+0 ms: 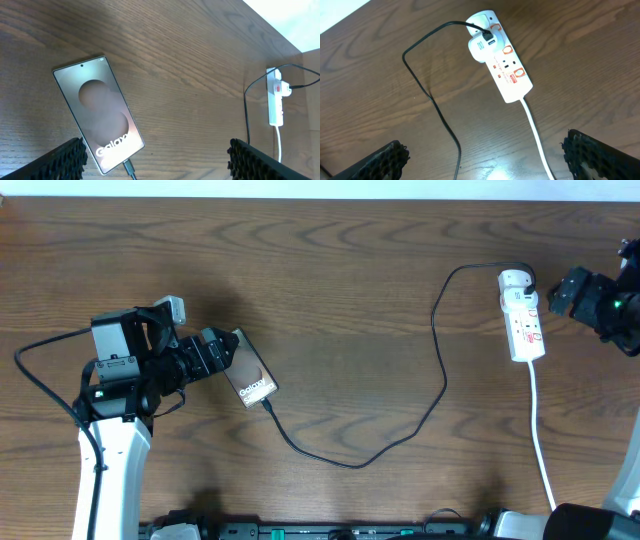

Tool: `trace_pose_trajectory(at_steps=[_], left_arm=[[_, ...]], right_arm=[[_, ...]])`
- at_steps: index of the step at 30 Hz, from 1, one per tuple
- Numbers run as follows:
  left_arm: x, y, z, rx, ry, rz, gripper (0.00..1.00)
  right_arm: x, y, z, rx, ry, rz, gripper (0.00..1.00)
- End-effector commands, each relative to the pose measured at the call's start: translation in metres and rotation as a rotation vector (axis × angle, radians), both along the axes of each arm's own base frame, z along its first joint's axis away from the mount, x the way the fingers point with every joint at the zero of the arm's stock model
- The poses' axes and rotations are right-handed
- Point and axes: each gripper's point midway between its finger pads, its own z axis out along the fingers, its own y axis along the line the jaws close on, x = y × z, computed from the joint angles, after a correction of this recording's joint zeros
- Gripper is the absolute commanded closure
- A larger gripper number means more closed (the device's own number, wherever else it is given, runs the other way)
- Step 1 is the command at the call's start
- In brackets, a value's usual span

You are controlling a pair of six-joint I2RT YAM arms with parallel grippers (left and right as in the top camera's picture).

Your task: Plug charger to phone and switch on socket

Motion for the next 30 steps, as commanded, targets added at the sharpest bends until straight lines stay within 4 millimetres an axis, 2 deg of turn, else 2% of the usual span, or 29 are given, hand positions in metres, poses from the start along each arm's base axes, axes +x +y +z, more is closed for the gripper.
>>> trace_pose_trajectory(at_steps=[1,5,11,17,21,25,30], left_arm=[[-0.002,0.0,0.0,0.014,-0.001,-0.008,0.11],[-0.011,0.004,0.0,0.082,-0.005,0.021,0.11],[-0.028,-0.005,0.015,0.26,-0.168,0.031,0.11],[-0.066,-0.005,0.037,0.344,-0.437,0.09,0.11],[-0.085,0.003,0.04,0.338,-0.546,0.139,0.11],[-0.093,0.009,0.039,0.333,-0.63,0.18,0.11],[-0.092,0.01,0.042,0.323,-0.774,0.207,0.11]], right_arm=[[-0.001,-0.001,0.002,-0.005,-0.001,-0.012,0.01],[-0.001,-0.001,0.002,-0.005,-0.001,-0.012,0.01],[-0.001,-0.001,0.002,-0.005,-0.001,-0.012,0.01],[-0.001,-0.001,0.002,-0.005,-0.001,-0.012,0.01],[-0.001,-0.001,0.002,-0.005,-0.001,-0.012,0.01],[-0.001,-0.001,0.002,-0.005,-0.001,-0.012,0.01],[-0.001,-0.001,0.002,-0.005,-0.001,-0.012,0.01]])
